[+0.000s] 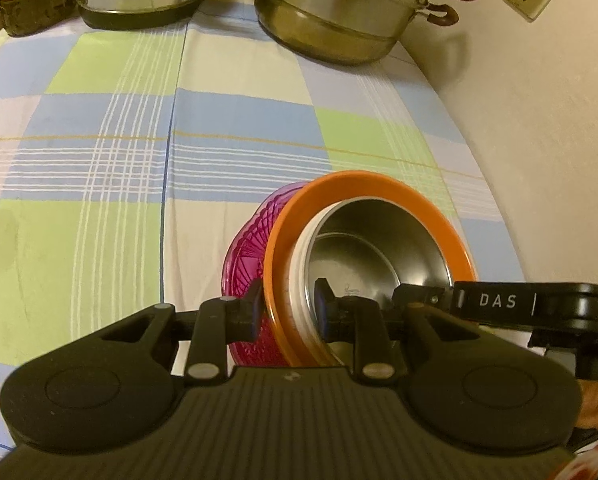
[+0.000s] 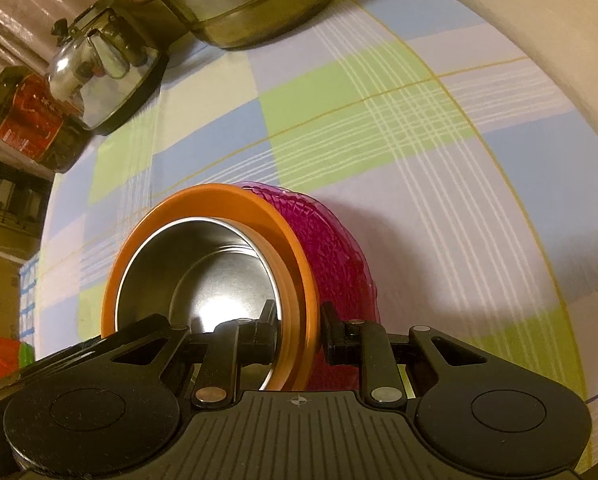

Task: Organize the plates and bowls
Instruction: 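Lower the orange bowl stack onto the pink dish stack with both grippers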

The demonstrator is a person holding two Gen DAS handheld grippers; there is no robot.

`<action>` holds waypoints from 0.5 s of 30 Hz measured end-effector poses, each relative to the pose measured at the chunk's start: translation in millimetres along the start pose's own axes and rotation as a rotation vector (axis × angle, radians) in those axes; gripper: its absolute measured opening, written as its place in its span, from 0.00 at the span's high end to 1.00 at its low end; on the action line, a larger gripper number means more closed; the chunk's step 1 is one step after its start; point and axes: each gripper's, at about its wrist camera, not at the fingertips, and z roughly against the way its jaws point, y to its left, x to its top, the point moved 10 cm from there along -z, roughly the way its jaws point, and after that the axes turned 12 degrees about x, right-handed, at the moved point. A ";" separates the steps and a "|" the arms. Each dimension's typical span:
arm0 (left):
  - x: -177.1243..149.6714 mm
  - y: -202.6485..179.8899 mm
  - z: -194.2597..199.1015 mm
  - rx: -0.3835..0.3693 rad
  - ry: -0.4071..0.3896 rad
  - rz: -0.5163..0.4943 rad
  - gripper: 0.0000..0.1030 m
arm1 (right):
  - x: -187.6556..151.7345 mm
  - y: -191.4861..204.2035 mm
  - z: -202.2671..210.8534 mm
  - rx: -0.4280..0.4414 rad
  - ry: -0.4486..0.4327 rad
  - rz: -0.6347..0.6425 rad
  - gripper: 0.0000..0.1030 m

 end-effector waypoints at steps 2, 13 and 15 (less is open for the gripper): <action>0.3 0.3 -1.1 -0.005 0.004 0.005 0.77 | -0.3 1.2 -0.7 -0.007 0.006 0.008 0.78; -0.4 0.3 -0.6 -0.016 -0.003 0.025 0.77 | 0.4 -1.6 0.4 0.023 -0.013 -0.017 0.78; -0.6 0.2 -0.7 -0.018 -0.001 0.023 0.78 | 0.3 -1.6 0.4 0.032 -0.015 -0.014 0.76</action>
